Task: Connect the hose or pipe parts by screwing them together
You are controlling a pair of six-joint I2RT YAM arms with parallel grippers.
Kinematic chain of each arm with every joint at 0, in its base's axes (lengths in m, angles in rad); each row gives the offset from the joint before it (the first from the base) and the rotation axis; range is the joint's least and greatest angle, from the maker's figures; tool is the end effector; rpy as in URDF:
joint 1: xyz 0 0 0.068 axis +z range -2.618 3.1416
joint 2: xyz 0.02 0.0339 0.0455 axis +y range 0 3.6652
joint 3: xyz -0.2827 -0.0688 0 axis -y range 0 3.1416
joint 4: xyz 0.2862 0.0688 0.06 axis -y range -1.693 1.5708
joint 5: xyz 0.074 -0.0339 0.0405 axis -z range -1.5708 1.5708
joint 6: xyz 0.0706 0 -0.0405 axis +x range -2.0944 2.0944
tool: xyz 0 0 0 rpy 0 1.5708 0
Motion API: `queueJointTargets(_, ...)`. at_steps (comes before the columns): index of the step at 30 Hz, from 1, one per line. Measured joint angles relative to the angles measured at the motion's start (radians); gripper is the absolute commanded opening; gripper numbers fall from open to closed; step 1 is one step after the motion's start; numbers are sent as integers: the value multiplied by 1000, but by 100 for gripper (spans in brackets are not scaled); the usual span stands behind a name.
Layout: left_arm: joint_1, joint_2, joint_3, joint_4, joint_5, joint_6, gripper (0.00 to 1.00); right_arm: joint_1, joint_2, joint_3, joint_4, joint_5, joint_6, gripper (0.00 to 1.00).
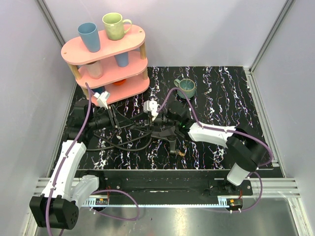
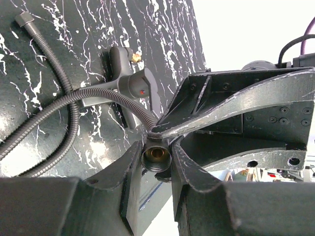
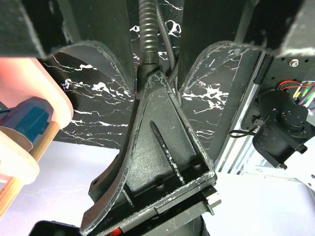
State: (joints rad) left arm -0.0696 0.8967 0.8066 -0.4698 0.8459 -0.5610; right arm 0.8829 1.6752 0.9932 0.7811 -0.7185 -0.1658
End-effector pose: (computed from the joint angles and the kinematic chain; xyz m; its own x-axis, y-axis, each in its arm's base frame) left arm 0.2321 -0.0692 0.3042 -0.8098 -0.2972 -0.5059 0.2929 0.5424 -0.7874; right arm 0.2409 0.3663 0.2734 0.2266 0.0800 -0.9707 -0.9734 -0.0151 -0.2285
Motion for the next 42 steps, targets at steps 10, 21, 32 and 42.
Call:
queueJointTargets(10,0,-3,-13,66,17,-51,0,-1,10,-11,61,14,45,47)
queueJointTargets(21,0,-10,-19,69,24,-53,0,-1,10,-61,101,65,49,29)
queueJointTargets(32,3,-19,-19,71,34,-57,17,-2,10,-78,150,71,78,0)
queueJointTargets(42,12,-17,-17,74,32,-41,48,-6,8,-84,148,71,88,0)
